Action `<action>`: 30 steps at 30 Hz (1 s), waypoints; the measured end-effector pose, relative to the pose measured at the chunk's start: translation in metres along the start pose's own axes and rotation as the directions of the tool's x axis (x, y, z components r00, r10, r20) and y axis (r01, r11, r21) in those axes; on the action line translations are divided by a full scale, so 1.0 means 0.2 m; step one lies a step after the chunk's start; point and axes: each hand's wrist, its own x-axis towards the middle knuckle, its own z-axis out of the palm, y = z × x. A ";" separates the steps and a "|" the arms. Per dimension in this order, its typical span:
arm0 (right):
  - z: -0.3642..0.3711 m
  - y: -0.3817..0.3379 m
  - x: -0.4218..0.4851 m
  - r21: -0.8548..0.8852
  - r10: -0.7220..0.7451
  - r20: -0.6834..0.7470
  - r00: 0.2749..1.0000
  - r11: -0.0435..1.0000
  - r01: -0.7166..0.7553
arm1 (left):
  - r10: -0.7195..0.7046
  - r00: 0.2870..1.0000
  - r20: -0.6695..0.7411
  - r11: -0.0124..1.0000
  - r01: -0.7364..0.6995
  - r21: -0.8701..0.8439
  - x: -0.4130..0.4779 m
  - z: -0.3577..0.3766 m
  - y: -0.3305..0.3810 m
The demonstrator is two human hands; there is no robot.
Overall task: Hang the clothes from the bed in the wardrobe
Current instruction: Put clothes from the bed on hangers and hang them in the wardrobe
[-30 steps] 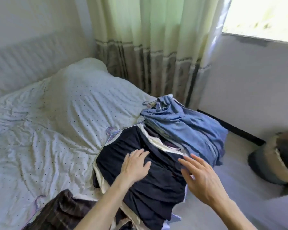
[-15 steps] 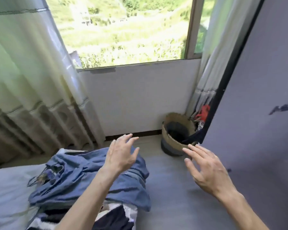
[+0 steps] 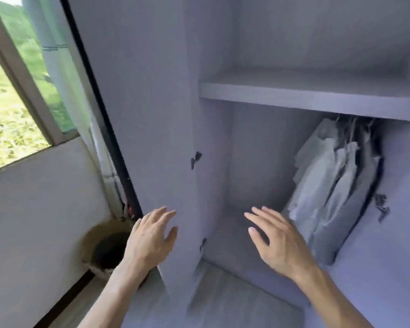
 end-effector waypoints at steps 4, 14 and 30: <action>-0.14 0.23 -0.02 -0.068 0.158 -0.085 0.984 0.984 -0.164 | 0.216 0.976 0.026 0.976 -0.216 -0.033 0.33 0.04 0.35; -0.28 0.79 0.25 -0.058 0.383 -0.121 0.916 0.918 -0.392 | 0.512 0.845 -0.154 0.851 -0.524 -0.044 1.07 0.05 1.09; -0.33 1.66 1.13 0.023 0.709 0.085 0.700 0.701 -0.712 | 0.505 0.815 -0.285 0.861 -0.500 0.096 2.08 0.21 1.61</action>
